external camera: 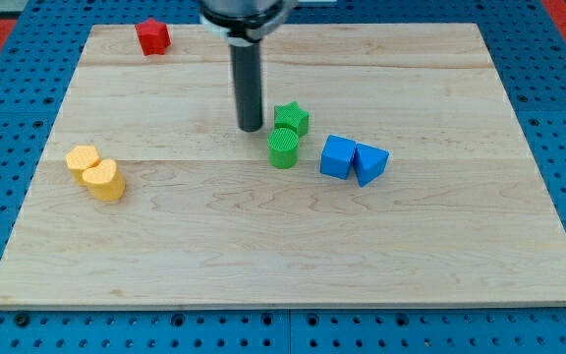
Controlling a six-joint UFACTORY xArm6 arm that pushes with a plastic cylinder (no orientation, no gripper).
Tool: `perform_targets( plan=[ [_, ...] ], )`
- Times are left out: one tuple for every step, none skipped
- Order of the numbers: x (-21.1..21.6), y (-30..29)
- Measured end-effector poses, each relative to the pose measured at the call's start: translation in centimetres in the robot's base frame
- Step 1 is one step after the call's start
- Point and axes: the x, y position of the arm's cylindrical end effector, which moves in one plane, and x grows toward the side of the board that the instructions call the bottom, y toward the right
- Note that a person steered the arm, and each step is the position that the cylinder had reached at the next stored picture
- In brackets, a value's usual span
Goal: Push both green star and green circle towards bottom center of board
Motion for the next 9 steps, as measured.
perform_targets(
  plan=[
    [-1.7,0.7],
    [-3.4,3.1],
    [-2.6,5.4],
    [2.5,4.6],
    [6.6,4.7],
    [9.9,5.5],
    [10.2,6.1],
    [6.4,2.6],
    [1.2,5.0]
  ],
)
